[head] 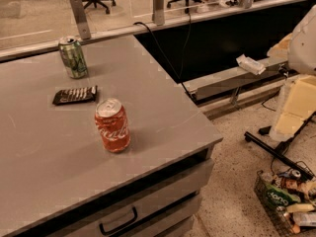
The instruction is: Knock coke can over
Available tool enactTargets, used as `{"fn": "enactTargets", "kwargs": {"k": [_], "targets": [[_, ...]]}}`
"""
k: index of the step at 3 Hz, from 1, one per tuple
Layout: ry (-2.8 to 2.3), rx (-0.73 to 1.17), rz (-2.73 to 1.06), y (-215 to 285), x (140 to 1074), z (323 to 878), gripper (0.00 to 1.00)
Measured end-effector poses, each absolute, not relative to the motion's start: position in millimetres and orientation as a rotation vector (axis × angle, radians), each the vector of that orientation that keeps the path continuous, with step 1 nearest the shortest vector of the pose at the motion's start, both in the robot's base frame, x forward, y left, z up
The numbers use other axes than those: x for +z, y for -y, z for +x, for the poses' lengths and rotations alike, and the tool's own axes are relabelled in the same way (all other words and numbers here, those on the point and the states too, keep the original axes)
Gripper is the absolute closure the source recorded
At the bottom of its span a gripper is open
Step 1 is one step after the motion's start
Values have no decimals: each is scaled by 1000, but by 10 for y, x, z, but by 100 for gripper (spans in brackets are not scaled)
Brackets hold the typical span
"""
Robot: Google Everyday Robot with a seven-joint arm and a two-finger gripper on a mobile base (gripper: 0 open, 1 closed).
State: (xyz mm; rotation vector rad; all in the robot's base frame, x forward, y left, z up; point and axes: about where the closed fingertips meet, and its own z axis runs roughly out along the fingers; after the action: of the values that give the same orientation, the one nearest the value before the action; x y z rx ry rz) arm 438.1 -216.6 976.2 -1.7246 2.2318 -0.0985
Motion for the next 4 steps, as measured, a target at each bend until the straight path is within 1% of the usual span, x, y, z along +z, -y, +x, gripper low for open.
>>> {"fn": "enactTargets", "kwargs": {"k": [1,2,3,4], "targets": [[-2232,-99,-1725,2166,9762,4381,0],[-2172,-80,-1727,2101,9803,4559,0],[-2011,6,-1760,1736,9878,4996,0],[-1815,133,-1760,1164,10055,5391,0]]}}
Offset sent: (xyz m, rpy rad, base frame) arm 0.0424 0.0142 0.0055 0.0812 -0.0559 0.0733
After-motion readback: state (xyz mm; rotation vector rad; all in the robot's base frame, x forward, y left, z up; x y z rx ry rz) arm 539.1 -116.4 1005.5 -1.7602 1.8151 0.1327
